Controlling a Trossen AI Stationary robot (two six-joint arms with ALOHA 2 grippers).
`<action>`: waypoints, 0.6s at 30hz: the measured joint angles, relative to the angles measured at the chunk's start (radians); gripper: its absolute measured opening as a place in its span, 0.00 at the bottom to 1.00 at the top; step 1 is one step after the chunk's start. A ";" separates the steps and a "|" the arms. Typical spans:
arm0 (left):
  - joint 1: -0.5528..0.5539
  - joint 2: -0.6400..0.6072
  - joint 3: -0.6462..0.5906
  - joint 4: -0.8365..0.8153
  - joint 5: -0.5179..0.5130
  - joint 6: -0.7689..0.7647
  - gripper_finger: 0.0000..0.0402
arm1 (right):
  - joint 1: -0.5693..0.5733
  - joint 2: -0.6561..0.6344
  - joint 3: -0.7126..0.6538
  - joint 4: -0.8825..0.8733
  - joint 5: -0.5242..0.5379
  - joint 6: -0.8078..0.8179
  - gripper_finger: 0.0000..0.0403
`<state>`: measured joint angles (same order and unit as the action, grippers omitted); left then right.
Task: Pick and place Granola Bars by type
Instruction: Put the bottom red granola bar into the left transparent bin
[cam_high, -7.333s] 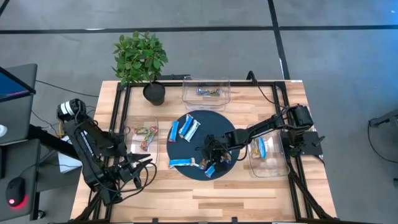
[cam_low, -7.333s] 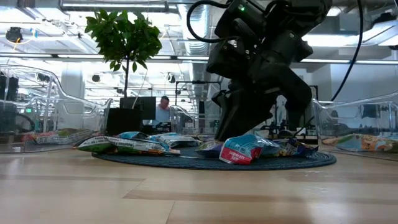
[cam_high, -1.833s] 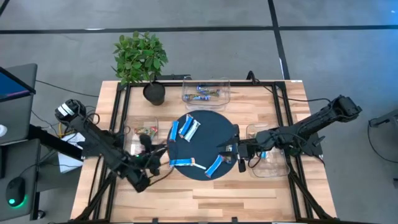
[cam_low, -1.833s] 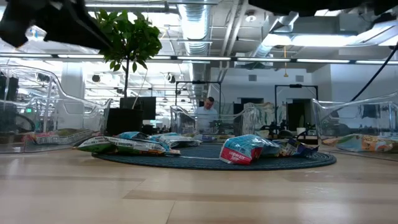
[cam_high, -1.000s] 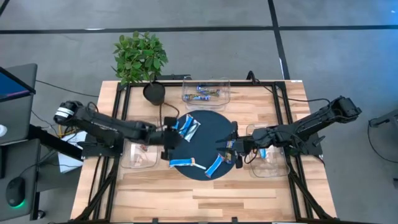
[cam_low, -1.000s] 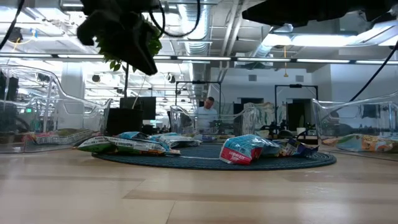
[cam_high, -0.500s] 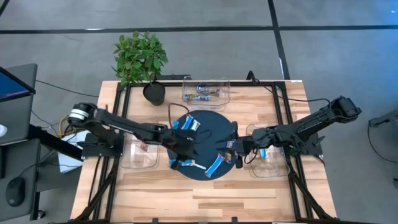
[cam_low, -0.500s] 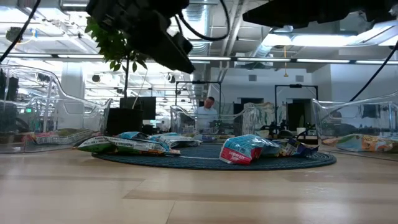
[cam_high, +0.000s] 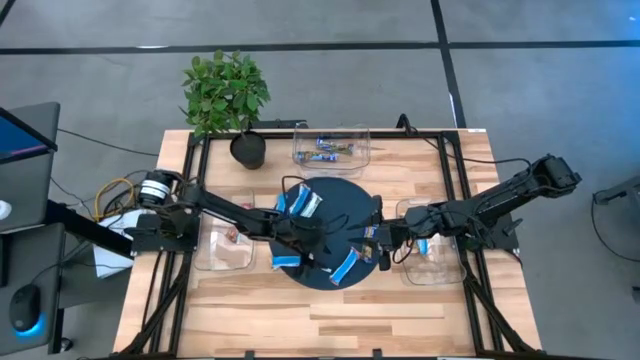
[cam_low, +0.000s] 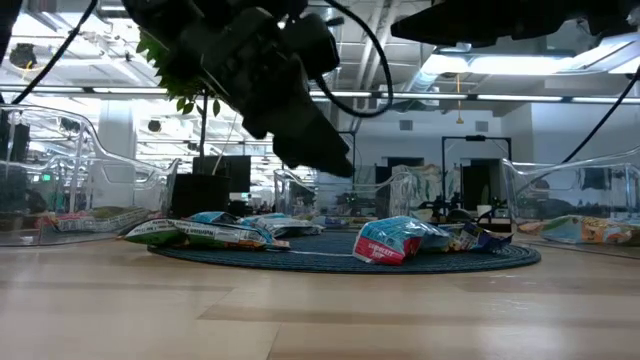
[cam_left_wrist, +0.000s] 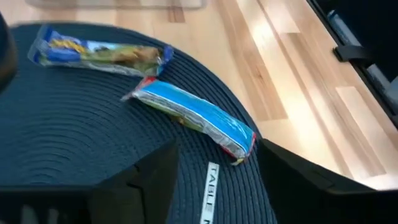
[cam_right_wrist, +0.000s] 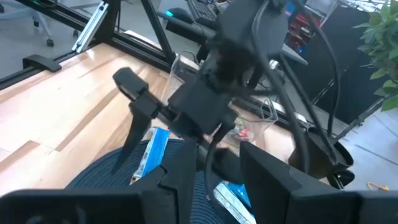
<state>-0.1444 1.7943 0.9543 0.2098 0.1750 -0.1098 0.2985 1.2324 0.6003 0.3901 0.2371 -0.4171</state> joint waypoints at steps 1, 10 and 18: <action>0.000 0.012 0.000 0.013 0.003 -0.008 0.55 | 0.000 0.000 0.000 0.000 0.000 0.000 0.29; -0.006 0.052 0.001 0.103 0.004 -0.094 0.63 | 0.000 0.000 0.000 -0.001 0.000 0.000 0.29; -0.033 0.151 0.032 0.155 0.003 -0.073 0.63 | 0.001 0.000 0.000 -0.001 0.000 -0.002 0.29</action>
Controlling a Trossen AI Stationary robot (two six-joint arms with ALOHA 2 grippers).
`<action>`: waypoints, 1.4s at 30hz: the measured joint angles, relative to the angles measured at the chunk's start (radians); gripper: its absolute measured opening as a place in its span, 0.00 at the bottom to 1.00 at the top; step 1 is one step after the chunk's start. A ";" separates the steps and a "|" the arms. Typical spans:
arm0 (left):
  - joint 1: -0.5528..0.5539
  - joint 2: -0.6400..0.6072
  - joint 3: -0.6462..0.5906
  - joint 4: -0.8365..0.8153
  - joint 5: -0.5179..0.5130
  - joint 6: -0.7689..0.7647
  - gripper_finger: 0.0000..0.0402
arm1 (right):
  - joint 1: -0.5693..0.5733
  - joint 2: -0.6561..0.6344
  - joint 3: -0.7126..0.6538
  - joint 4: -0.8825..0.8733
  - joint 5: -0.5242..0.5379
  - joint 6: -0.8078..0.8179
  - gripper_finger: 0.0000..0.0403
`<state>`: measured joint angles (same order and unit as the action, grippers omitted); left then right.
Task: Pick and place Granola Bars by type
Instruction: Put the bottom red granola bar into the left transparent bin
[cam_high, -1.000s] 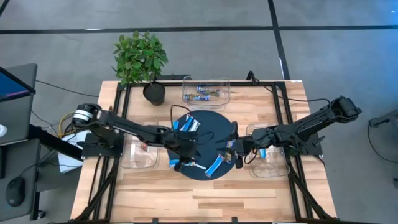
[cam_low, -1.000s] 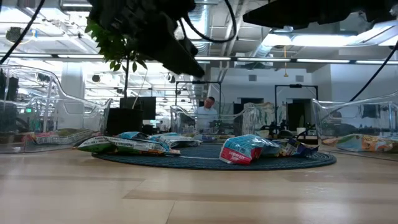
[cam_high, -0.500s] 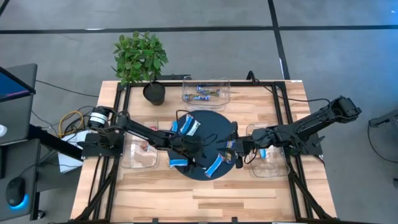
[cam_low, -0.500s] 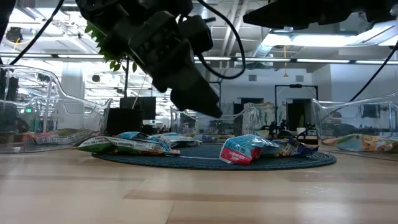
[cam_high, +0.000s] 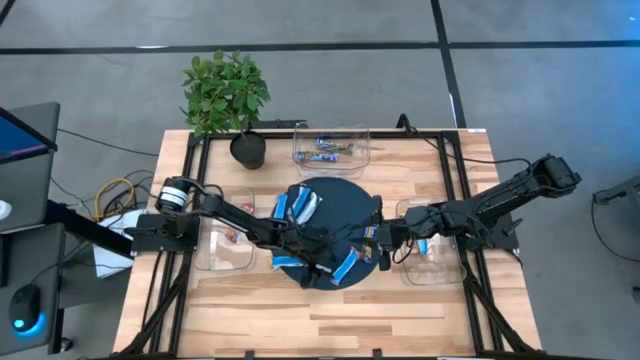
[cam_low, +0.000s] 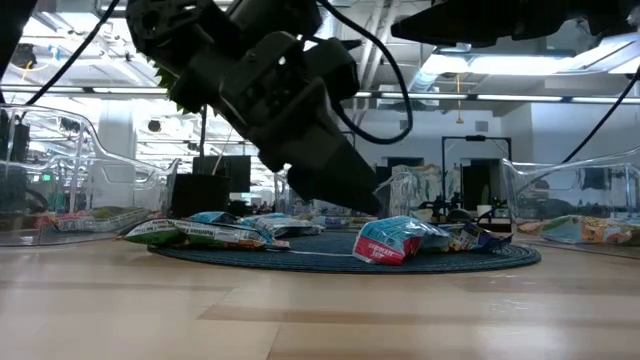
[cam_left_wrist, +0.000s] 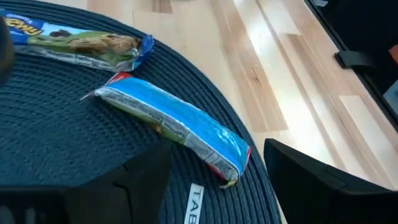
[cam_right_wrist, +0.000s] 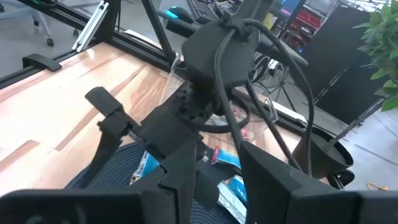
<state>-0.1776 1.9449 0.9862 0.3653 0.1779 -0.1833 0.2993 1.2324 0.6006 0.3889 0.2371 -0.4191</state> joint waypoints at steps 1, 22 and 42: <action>-0.001 0.010 0.010 0.000 -0.002 0.001 0.63 | 0.000 0.000 0.000 0.000 0.000 0.000 0.29; -0.008 0.102 0.056 -0.005 -0.065 -0.003 0.63 | 0.000 0.000 0.000 -0.015 0.000 0.001 0.29; -0.009 0.102 0.056 0.005 -0.100 0.064 0.15 | 0.000 0.000 0.000 -0.022 0.000 0.002 0.29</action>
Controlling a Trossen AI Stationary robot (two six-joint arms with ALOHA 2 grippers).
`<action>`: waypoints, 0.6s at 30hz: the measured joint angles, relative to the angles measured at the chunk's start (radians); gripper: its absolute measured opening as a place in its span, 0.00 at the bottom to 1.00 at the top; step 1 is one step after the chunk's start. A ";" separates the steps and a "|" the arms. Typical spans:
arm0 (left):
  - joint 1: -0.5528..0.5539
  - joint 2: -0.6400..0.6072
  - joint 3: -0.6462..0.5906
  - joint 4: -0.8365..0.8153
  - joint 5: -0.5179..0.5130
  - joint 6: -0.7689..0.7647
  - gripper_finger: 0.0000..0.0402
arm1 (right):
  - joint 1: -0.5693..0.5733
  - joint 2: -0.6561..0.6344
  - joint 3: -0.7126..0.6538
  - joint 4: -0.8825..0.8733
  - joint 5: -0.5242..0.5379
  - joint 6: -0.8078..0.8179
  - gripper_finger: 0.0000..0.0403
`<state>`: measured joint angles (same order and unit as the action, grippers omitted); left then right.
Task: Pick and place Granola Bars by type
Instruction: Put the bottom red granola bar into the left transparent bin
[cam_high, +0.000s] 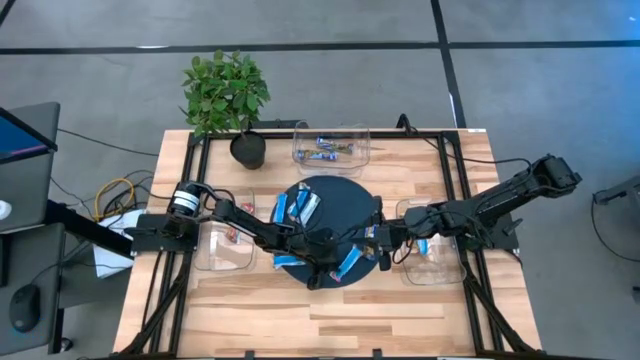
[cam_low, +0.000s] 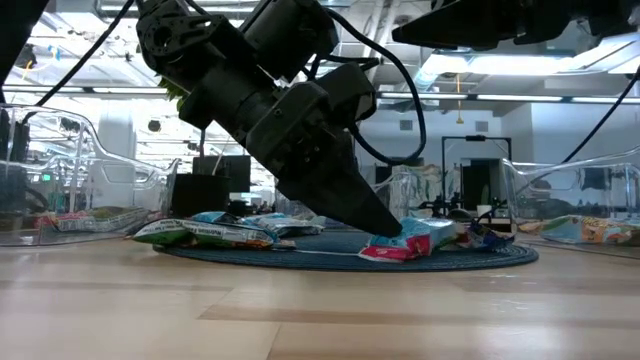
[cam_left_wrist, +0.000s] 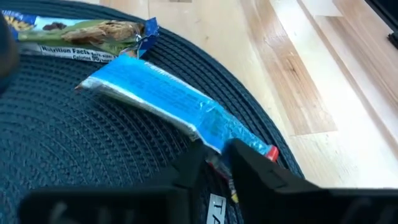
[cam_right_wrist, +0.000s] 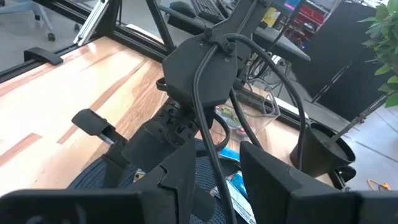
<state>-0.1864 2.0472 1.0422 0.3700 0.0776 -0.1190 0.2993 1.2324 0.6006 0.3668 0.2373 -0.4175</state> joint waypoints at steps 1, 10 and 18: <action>0.000 0.000 0.000 0.000 0.001 0.006 0.12 | 0.000 0.000 0.000 0.000 0.000 0.000 0.29; 0.001 0.000 0.000 -0.001 0.013 0.024 0.01 | 0.000 0.000 0.000 -0.011 0.000 0.006 0.29; 0.001 -0.004 -0.001 0.004 -0.001 0.048 0.00 | 0.000 0.000 0.000 -0.011 0.000 0.009 0.29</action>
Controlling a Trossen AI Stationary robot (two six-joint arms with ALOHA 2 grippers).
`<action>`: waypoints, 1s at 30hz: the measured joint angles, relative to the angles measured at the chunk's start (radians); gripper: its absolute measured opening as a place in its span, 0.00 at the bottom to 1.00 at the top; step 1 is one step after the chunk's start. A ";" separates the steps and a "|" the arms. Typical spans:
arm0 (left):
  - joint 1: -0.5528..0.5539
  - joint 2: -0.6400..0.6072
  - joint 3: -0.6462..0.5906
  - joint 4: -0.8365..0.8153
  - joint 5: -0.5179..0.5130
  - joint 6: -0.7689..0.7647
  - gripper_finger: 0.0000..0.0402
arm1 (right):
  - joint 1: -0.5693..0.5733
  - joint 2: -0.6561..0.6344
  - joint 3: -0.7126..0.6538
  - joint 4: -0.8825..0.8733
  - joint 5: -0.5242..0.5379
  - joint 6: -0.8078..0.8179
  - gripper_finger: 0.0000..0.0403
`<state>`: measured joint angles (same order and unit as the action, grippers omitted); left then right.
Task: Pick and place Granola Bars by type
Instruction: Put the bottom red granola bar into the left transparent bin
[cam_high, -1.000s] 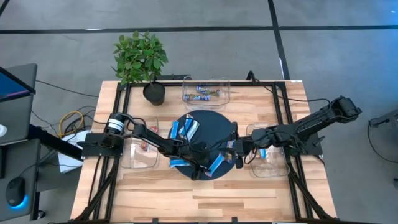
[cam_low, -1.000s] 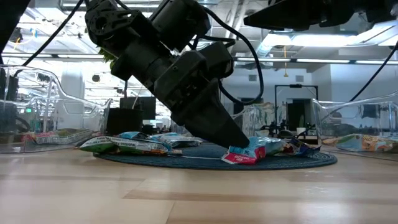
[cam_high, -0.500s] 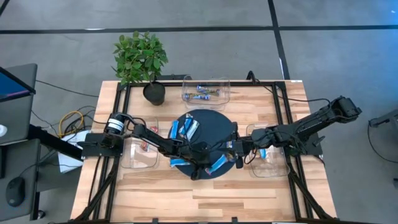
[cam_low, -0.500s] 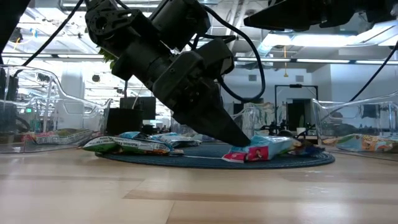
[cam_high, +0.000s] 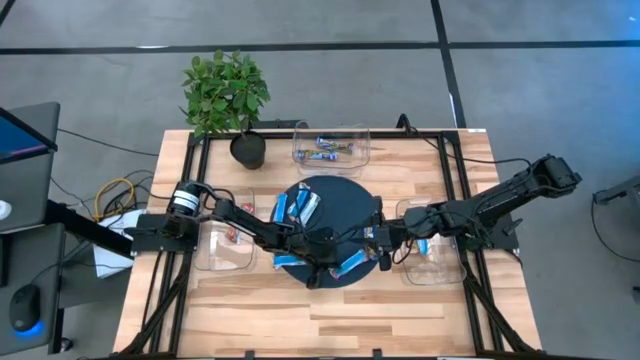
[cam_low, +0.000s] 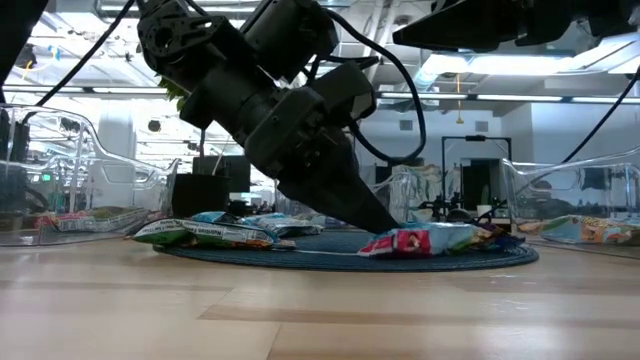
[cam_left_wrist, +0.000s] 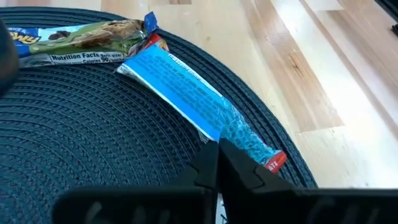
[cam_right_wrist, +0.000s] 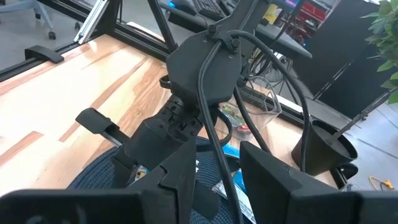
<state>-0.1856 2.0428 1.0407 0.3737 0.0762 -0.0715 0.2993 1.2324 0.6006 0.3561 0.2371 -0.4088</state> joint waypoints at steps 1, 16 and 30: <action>0.000 -0.006 -0.001 -0.007 -0.008 0.005 0.00 | 0.000 0.000 0.000 0.000 0.000 0.000 0.29; -0.030 -0.216 -0.001 -0.239 -0.255 0.135 0.00 | 0.000 0.000 0.000 -0.012 0.000 0.002 0.29; -0.032 -0.185 -0.003 -0.299 -0.132 0.060 0.17 | -0.001 0.000 0.000 -0.012 0.000 0.017 0.29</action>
<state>-0.2173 1.8575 1.0378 0.0745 -0.0554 -0.0117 0.2985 1.2324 0.6006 0.3443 0.2375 -0.3920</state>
